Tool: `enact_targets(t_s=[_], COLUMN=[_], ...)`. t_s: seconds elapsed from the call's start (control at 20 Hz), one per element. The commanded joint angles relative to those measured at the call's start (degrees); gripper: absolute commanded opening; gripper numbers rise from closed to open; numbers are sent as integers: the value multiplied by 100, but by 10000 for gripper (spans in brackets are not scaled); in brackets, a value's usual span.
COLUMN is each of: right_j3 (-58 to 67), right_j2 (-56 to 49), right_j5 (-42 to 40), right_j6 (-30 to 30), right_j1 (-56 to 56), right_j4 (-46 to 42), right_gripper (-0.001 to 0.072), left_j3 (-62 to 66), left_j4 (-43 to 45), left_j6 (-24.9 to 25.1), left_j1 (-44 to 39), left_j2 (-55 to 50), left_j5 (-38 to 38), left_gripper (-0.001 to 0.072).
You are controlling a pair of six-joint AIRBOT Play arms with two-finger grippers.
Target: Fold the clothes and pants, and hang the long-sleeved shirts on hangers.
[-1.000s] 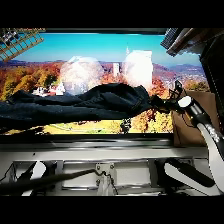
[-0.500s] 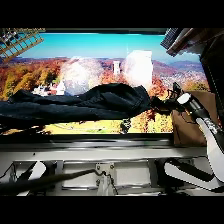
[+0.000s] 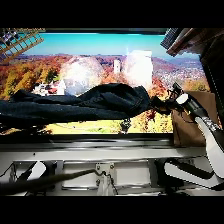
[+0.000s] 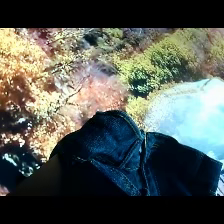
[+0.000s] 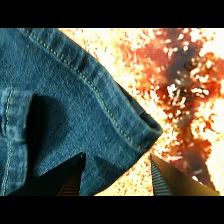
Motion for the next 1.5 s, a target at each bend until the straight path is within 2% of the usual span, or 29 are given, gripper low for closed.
enact_targets(t_s=[0.0, 0.1, 0.15, 0.2, 0.25, 0.3, 0.45, 0.6, 0.65, 0.85, 1.05, 1.25, 1.35, 1.45], right_j3=[4, 4, 4, 4, 13, 39, 393, 850, 975, 1130, 1134, 1128, 1128, 1128], right_j2=[-153, -160, -160, -160, -157, -151, 195, 1156, 1563, 3204, 4568, 4916, 4568, 3941], right_j5=[-157, -382, -525, -658, -750, -769, -251, 415, 660, 1646, 2540, 2494, 2245, 1635], right_j6=[2, 2, 2, 2, 0, 0, -212, -417, -417, -374, 44, 258, 256, 256], right_j1=[-2, -2, -2, -2, -2, -4, -4, -9, -9, -9, -9, -9, -9, -9], right_j4=[83, 107, 131, 186, 243, 286, 278, -195, -391, -1091, -1845, -2253, -2271, -2267], right_gripper=[451, 400, 337, 247, 101, 30, 28, 28, 28, 28, 28, 28, 28, 28], left_j3=[0, 0, 0, 0, 0, 20, 337, 1084, 1314, 1832, 1880, 1880, 1880, 1941], left_j4=[4, 4, 4, 2, -9, -140, -511, -511, -511, -509, -507, -557, -560, -557], left_j6=[2, 2, 2, 2, 2, 4, 28, 769, 848, 846, 848, 844, 844, 846], left_j1=[-2, -2, -2, -2, -2, -2, -76, -376, -487, -645, -431, -507, -664, -905], left_j2=[-15, -15, -15, -15, -11, -2, 17, -48, -46, -31, 131, 2, -256, -654], left_j5=[131, 173, 175, 175, 173, 155, 262, 326, 363, 382, 352, 354, 385, 450], left_gripper=[16, 16, 17, 16, 17, 16, 16, 16, 16, 16, 16, 15, 15, 15])
